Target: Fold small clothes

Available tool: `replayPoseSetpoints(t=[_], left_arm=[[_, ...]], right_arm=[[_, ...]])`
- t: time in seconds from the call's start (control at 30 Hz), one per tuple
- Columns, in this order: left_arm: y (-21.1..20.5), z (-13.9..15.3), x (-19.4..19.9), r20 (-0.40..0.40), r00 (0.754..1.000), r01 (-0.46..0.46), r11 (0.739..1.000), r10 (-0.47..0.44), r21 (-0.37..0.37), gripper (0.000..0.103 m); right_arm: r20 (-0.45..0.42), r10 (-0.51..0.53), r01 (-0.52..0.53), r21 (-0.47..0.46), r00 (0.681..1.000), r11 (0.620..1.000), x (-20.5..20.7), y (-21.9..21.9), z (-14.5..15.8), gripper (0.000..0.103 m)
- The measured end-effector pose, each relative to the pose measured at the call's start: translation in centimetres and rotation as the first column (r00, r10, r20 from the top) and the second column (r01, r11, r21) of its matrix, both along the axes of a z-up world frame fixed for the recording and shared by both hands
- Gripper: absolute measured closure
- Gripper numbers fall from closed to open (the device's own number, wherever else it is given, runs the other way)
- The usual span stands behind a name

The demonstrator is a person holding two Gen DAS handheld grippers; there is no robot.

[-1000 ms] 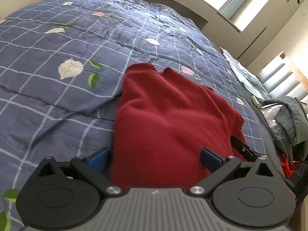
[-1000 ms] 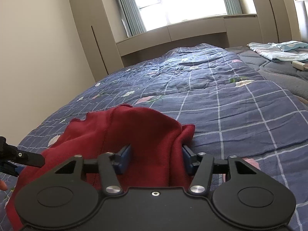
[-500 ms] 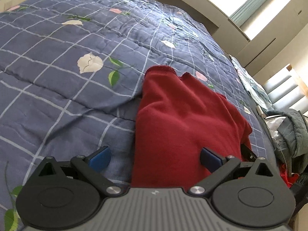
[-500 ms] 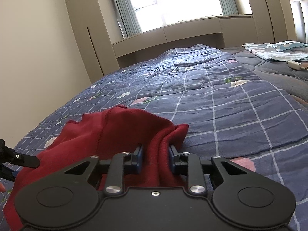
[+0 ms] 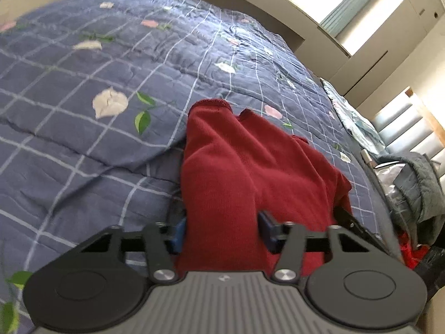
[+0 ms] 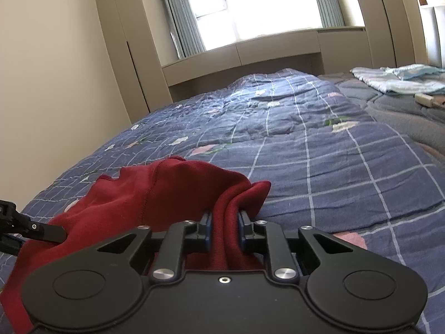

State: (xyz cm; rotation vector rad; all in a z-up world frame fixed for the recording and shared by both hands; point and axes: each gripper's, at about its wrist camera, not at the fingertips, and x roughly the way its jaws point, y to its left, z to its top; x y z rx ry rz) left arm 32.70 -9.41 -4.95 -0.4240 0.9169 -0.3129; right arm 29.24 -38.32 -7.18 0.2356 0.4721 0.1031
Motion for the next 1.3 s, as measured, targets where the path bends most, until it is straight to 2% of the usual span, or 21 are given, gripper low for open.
replayPoseSetpoints(t=[0.07,0.23,0.37,0.47,0.63,0.73,0.93,1.07,1.2,1.3], left_arm=[[-0.3,0.8,-0.2,0.017,1.000,0.002,1.000,-0.002,0.025,0.063],[-0.8,3.2,-1.2,0.093,0.995,0.025,0.997,-0.031,0.069,0.071],[-0.2,5.2,-2.1,0.143,0.988,0.051,0.997,-0.058,0.050,0.073],[0.8,6.5,-2.6,0.185,0.981,0.048,0.995,-0.063,0.083,0.073],[4.0,8.3,-2.8,0.233,0.972,0.000,0.993,-0.028,0.121,0.073],[6.8,8.8,-2.7,0.247,0.969,-0.039,0.990,0.004,0.137,0.073],[13.0,8.4,-2.5,0.256,0.964,-0.125,0.977,0.077,0.174,0.073],[16.0,6.7,-1.6,0.217,0.969,-0.154,0.973,0.115,0.170,0.073],[17.6,4.2,-0.9,0.170,0.975,-0.168,0.975,0.142,0.148,0.072],[18.4,2.8,-0.8,0.150,0.975,-0.180,0.976,0.162,0.120,0.071]], right_arm=[[0.017,0.000,0.000,-0.021,1.000,1.000,-0.3,0.4,0.4,0.088],[0.066,-0.009,0.010,-0.014,0.998,1.000,-1.3,0.7,2.0,0.089],[0.103,-0.007,0.008,-0.015,0.995,1.000,-2.1,1.6,3.7,0.090],[0.129,0.024,-0.022,-0.019,0.991,1.000,-2.1,3.3,5.2,0.090],[0.153,0.099,-0.092,-0.056,0.983,0.994,-1.1,8.1,6.6,0.090],[0.158,0.126,-0.122,-0.031,0.979,0.992,0.1,11.3,7.0,0.090],[0.124,0.167,-0.172,0.027,0.978,0.985,2.6,17.1,6.3,0.090],[0.074,0.183,-0.185,0.026,0.980,0.982,3.7,20.3,4.7,0.090],[0.036,0.157,-0.156,-0.018,0.987,0.988,4.1,21.0,3.5,0.090],[0.005,0.139,-0.139,-0.010,0.990,0.990,4.5,20.7,2.9,0.089]])
